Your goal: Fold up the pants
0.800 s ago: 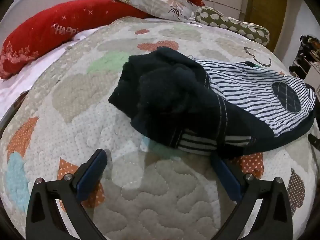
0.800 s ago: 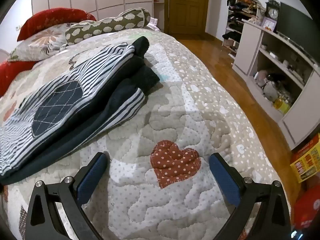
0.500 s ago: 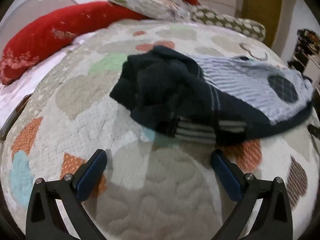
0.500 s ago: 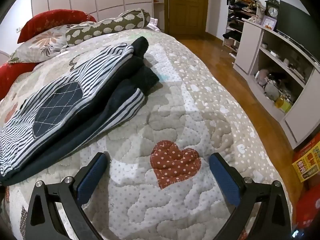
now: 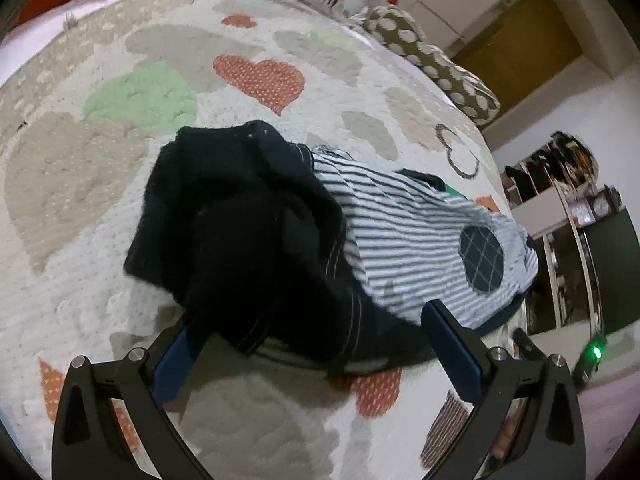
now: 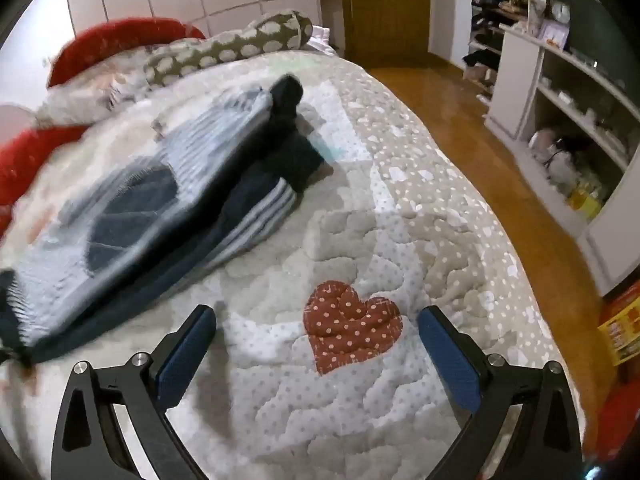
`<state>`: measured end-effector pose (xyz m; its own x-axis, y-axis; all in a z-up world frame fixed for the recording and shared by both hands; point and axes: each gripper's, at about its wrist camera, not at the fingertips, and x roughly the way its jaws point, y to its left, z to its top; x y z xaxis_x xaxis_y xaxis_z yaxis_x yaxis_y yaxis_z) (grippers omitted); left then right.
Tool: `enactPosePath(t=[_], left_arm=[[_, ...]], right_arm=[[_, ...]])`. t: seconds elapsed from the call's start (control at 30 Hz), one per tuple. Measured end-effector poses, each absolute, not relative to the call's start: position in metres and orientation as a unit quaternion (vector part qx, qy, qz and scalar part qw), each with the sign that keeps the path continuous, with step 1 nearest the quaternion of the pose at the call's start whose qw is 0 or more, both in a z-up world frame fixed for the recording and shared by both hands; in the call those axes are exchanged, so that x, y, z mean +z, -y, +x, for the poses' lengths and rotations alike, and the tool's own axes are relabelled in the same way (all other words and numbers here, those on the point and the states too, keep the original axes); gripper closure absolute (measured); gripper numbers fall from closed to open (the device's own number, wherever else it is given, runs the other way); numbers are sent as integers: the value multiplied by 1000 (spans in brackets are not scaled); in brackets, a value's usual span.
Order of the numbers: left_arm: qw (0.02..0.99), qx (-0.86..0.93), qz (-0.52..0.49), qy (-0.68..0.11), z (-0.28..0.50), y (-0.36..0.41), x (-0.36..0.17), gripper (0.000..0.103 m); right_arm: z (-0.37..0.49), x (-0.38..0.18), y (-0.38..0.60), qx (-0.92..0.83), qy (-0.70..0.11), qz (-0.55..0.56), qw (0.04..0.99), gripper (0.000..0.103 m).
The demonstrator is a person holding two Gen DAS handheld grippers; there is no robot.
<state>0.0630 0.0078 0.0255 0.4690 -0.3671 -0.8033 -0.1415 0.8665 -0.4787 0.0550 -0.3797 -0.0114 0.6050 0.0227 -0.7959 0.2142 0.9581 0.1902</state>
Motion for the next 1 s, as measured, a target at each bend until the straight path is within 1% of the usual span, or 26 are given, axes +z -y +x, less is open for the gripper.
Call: enactPosePath(t=[0.03,0.07,0.1,0.17,0.23,0.27,0.3,0.33,0.37,0.43,0.47,0.53,0.63,0.8,0.9,0.93,1.0], left_arm=[[818,-63,-254,-513,67,-7,25,7],[817,-55,-249,-517,71,-6,25,19],[817,-46,-240,-522,74,-6,25,26],[819,-25,-220,-530,79,-5,26,66],[815,-25,-220,-535,82,-8,24,75],[814,-26,-226,-535,83,-11,24,80],[813,-26,-228,-535,83,-13,23,81],[811,-28,-232,-536,84,-15,24,84],[810,-29,-237,-535,84,-17,25,85],[808,-31,-248,-533,82,-21,28,86],[809,-31,-250,-531,80,-22,30,86],[814,-34,-251,-523,73,-25,38,86],[823,-29,-242,-513,63,-28,52,86],[841,-30,-227,-490,30,-39,73,86],[844,-26,-218,-489,9,-45,72,82],[842,-24,-216,-493,3,-47,67,80],[840,-6,-205,-502,-6,-49,58,80]], right_arm=[[52,-7,385,-39,-429,160,888,4],[51,-3,391,-18,-417,193,888,5],[53,-2,395,-3,-413,217,885,5],[69,-3,401,22,-422,253,870,8],[87,-6,405,27,-429,266,863,18],[99,-6,406,29,-429,268,862,20],[110,-6,405,32,-429,273,861,26],[119,-7,406,35,-431,283,856,36],[132,-9,408,40,-436,300,848,43],[147,-14,408,43,-448,323,832,79],[150,-15,410,49,-452,337,824,85],[145,-11,409,68,-453,355,815,88],[127,5,401,83,-444,333,828,90],[73,18,394,117,-437,340,824,90],[36,18,391,123,-434,338,826,90],[26,15,391,121,-435,336,827,89],[3,4,391,103,-440,329,829,86]])
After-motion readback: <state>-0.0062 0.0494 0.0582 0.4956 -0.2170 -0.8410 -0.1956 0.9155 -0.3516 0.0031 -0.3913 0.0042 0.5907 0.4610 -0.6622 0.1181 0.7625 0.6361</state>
